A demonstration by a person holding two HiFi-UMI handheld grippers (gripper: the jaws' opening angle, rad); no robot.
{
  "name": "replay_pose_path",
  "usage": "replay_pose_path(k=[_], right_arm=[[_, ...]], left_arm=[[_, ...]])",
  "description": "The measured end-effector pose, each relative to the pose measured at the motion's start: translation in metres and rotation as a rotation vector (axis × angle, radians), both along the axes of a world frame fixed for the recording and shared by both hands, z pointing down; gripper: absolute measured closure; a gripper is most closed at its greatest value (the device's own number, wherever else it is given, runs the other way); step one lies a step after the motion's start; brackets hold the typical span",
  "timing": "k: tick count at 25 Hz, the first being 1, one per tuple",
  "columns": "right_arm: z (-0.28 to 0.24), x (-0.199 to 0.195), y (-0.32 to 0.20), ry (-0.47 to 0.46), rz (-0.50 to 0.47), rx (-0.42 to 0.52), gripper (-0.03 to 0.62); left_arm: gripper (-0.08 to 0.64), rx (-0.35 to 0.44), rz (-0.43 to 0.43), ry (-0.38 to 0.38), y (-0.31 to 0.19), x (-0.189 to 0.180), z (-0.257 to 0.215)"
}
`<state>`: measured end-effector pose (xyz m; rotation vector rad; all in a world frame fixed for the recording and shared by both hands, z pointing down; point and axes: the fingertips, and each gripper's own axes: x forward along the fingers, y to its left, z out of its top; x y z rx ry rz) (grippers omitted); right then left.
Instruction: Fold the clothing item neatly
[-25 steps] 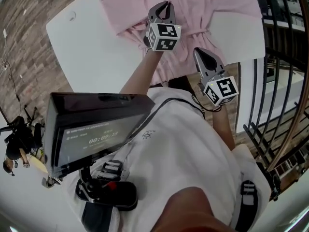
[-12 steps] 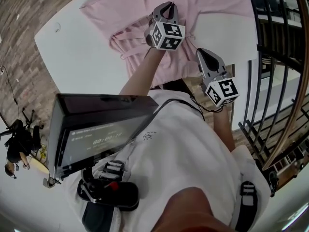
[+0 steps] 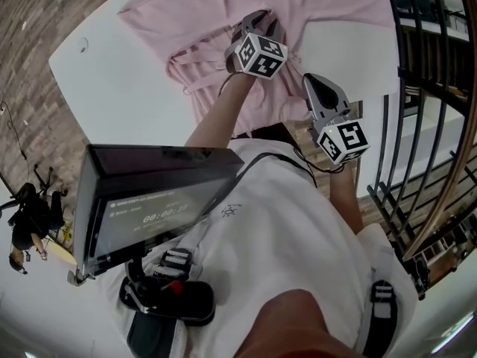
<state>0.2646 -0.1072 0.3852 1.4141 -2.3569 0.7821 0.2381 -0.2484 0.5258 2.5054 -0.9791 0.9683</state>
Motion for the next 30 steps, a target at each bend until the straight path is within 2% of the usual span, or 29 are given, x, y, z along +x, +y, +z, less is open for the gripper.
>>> replay_pose_path(k=[3, 6, 8, 11, 15, 16, 19, 22, 24, 27, 30], right_arm=[[0.001, -0.001, -0.004, -0.003, -0.009, 0.001, 0.589], [-0.001, -0.011, -0.009, -0.007, -0.017, 0.008, 0.589], [-0.001, -0.016, -0.014, -0.010, -0.024, 0.016, 0.589], [0.007, -0.017, -0.027, -0.007, -0.040, 0.033, 0.589], [0.024, -0.025, -0.052, 0.072, -0.108, 0.098, 0.589], [0.029, -0.028, -0.061, 0.105, -0.133, 0.120, 0.589], [0.044, -0.039, -0.088, 0.205, -0.223, 0.183, 0.589], [0.062, -0.054, -0.110, 0.275, -0.307, 0.210, 0.588], [0.078, -0.064, -0.119, 0.330, -0.371, 0.212, 0.532], [0.099, -0.080, -0.123, 0.407, -0.446, 0.217, 0.499], [0.119, -0.091, -0.117, 0.470, -0.493, 0.209, 0.479]], left_arm=[[0.314, -0.049, 0.058, 0.049, 0.014, 0.012, -0.001], [0.244, -0.069, 0.088, 0.116, 0.027, 0.011, -0.017], [0.235, -0.064, 0.081, 0.147, 0.031, 0.006, -0.025], [0.235, -0.037, 0.061, 0.151, 0.029, -0.006, -0.029], [0.236, -0.040, 0.006, 0.162, 0.024, -0.034, -0.023], [0.246, -0.039, -0.014, 0.166, 0.021, -0.043, -0.023], [0.360, -0.016, -0.073, 0.150, 0.013, -0.068, -0.023], [0.510, -0.003, -0.142, 0.119, 0.006, -0.095, -0.020], [0.557, -0.013, -0.175, 0.109, 0.004, -0.109, -0.019], [0.557, -0.045, -0.208, 0.131, 0.009, -0.125, -0.015], [0.557, -0.044, -0.210, 0.130, 0.020, -0.134, -0.014]])
